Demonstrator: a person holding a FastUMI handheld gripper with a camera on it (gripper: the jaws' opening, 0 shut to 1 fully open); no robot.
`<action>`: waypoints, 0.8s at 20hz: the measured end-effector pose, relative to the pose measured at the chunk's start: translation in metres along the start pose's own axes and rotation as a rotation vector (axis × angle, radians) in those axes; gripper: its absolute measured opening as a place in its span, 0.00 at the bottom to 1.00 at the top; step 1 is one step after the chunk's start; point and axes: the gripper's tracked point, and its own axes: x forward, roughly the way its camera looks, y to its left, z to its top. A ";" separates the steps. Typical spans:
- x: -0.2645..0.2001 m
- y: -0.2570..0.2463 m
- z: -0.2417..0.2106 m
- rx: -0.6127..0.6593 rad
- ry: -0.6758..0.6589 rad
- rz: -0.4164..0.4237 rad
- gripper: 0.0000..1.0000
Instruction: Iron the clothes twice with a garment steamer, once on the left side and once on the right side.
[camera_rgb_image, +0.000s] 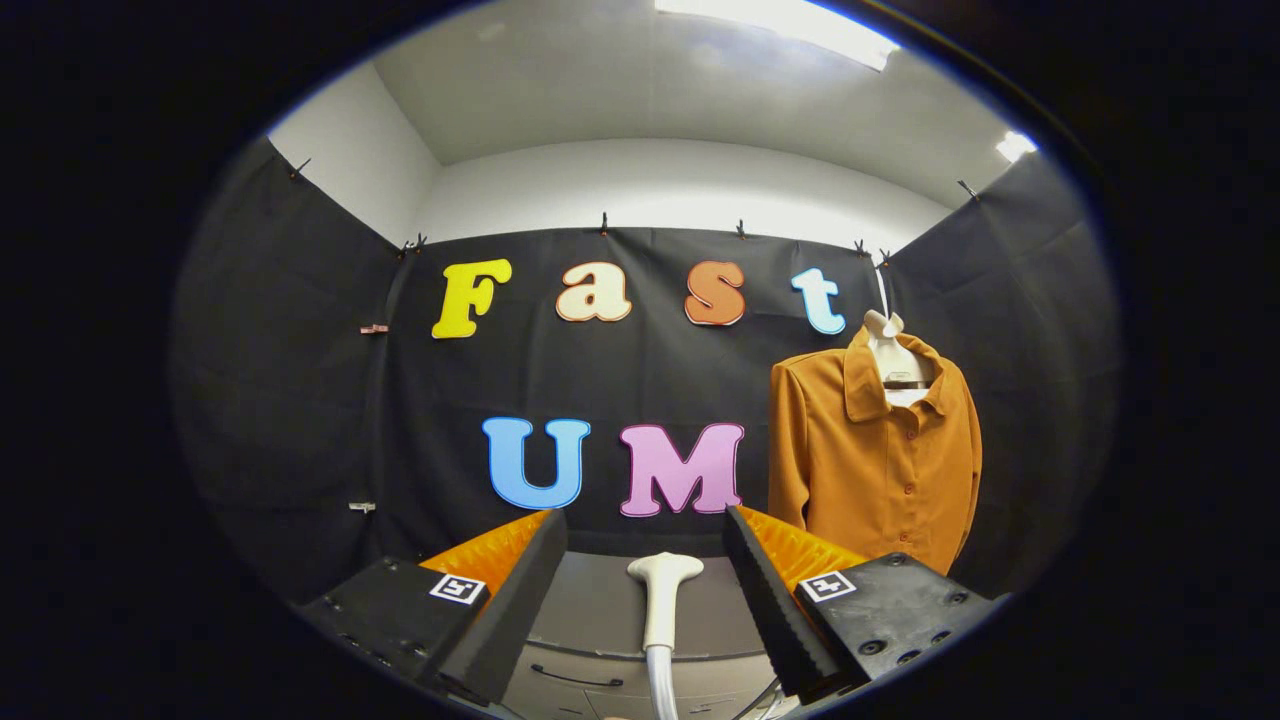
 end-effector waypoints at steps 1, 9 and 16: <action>0.000 -0.001 -0.001 0.001 0.001 -0.002 0.98; -0.001 -0.001 -0.001 0.002 0.007 -0.011 0.98; 0.002 0.006 0.000 -0.004 0.005 -0.015 0.98</action>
